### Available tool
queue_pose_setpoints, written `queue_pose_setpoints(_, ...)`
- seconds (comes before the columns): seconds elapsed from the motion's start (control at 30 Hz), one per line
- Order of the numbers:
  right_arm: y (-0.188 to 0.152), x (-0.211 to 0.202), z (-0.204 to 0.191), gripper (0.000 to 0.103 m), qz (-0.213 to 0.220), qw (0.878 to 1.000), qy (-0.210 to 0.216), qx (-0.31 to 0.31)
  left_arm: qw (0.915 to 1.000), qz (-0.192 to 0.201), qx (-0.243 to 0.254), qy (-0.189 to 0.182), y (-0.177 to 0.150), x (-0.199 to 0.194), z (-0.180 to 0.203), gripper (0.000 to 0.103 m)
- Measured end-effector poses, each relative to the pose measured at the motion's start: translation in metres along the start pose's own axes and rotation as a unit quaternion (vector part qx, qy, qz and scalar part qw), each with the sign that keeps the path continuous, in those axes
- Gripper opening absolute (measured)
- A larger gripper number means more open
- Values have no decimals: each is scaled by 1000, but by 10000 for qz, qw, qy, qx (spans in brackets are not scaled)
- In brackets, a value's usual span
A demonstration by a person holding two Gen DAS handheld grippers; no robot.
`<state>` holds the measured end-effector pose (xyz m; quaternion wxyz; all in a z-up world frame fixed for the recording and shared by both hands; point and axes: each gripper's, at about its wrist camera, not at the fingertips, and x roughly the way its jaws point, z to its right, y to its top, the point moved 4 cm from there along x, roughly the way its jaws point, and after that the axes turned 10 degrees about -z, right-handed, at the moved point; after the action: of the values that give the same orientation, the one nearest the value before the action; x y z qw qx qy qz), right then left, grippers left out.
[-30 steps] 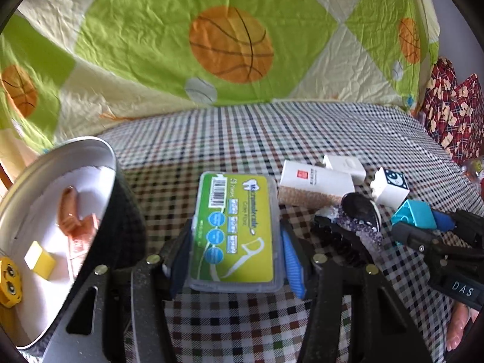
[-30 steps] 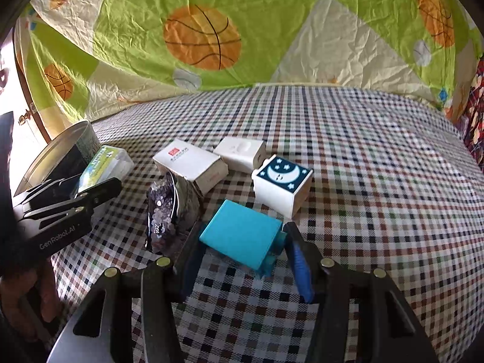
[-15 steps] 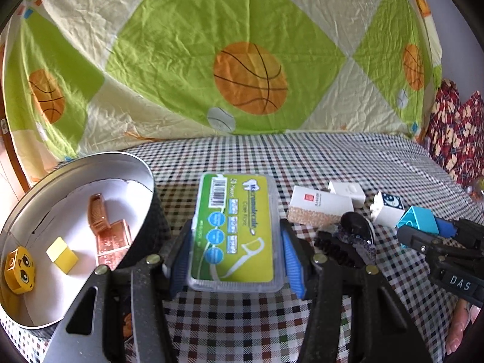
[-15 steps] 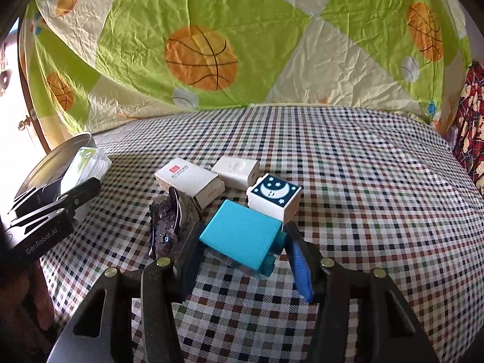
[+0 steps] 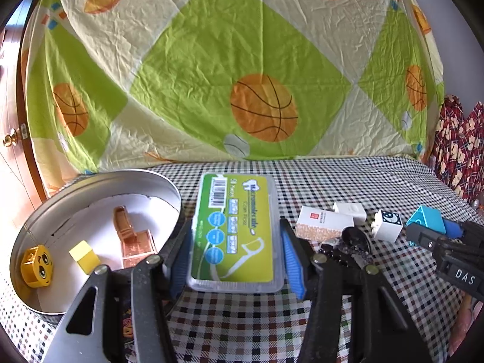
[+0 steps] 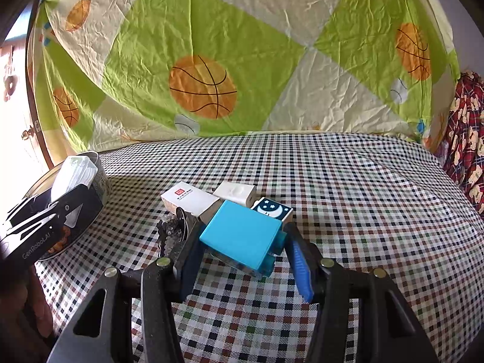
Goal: Organize rigid objects
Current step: 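Close the left tool on the green floss box while the right tool grasps the teal brick, then lift the floss box with the left tool while the right tool lifts the teal brick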
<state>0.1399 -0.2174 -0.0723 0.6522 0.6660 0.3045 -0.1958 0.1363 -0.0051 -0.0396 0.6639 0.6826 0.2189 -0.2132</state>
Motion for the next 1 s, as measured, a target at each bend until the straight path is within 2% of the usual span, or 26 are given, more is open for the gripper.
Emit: queue_pose_setpoints(1.0, -3, -24, -1, 55, 659, 9975, -241, -92, 9994, 311, -134, 35, -1, -14, -5, 53)
